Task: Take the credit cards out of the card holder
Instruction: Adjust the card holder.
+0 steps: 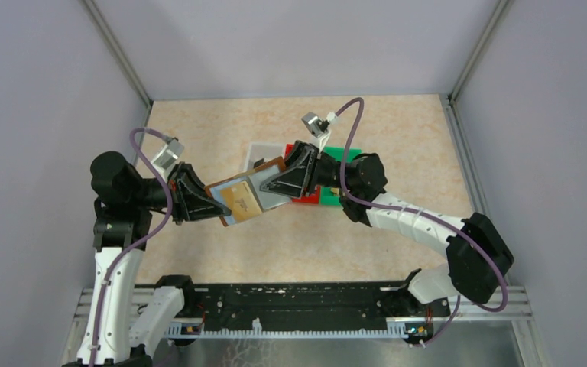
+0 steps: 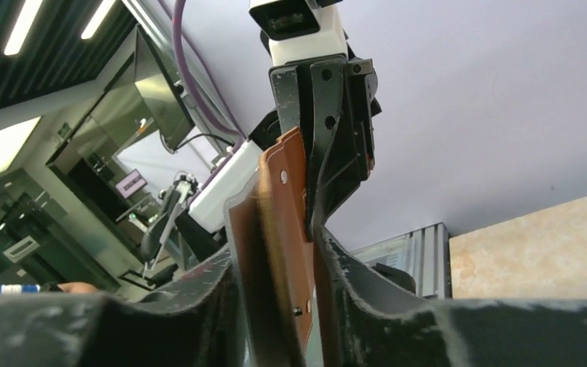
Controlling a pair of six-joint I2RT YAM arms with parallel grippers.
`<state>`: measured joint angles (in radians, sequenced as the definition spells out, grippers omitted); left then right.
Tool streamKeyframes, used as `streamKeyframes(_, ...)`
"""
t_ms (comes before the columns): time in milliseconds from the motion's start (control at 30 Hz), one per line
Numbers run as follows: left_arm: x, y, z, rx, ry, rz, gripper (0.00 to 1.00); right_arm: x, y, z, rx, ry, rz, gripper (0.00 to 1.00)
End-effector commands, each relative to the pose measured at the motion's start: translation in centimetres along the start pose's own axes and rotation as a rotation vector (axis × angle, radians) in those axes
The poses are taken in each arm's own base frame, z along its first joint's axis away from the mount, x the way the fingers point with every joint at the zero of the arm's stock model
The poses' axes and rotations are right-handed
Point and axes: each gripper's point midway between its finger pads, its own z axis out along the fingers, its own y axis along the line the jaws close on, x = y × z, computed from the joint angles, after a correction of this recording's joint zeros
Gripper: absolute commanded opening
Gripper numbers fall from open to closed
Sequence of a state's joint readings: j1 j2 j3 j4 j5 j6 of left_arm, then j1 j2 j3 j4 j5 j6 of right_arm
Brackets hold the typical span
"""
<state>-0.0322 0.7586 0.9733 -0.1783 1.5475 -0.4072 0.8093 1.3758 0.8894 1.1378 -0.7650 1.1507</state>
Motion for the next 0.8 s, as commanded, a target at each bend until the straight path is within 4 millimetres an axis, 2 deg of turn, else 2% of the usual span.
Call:
streamKeyframes(0,-0.2,-0.7,0.0,0.017,0.007,0.04,0.0,-0.8,0.9,-0.3,-0.013,-0.016,-0.028,0.39)
streamKeyframes(100,-0.2,-0.3,0.0,0.003,0.001,0.031,0.0,-3.1,0.1,-1.5,0.077,-0.056,-0.071,0.48)
streamKeyframes(233,-0.1,0.9,0.1,-0.047,-0.018,0.007,0.0,-7.4,1.4,-2.7,0.222,-0.129,-0.235,0.54)
streamKeyframes(267,-0.1,1.2,0.1,-0.059,-0.022,0.011,0.0,-7.9,1.3,-2.9,0.276,-0.128,-0.257,0.55)
streamKeyframes(367,-0.1,1.6,0.1,-0.083,-0.03,0.012,0.0,-9.8,3.3,-3.1,0.316,-0.152,-0.345,0.55)
streamKeyframes(433,-0.2,1.9,0.1,-0.093,-0.033,0.014,0.0,-9.6,4.6,-2.7,0.277,-0.135,-0.346,0.55)
streamKeyframes(500,-0.2,2.0,0.1,-0.096,-0.034,0.012,0.0,-8.6,5.2,-2.0,0.231,-0.094,-0.323,0.55)
streamKeyframes(633,-0.3,2.3,0.1,-0.103,-0.035,-0.002,0.0,-4.9,4.5,-0.2,0.211,0.032,-0.286,0.55)
streamKeyframes(767,-0.4,2.0,0.1,-0.094,-0.033,0.001,0.0,-3.0,3.2,0.6,0.204,0.09,-0.236,0.55)
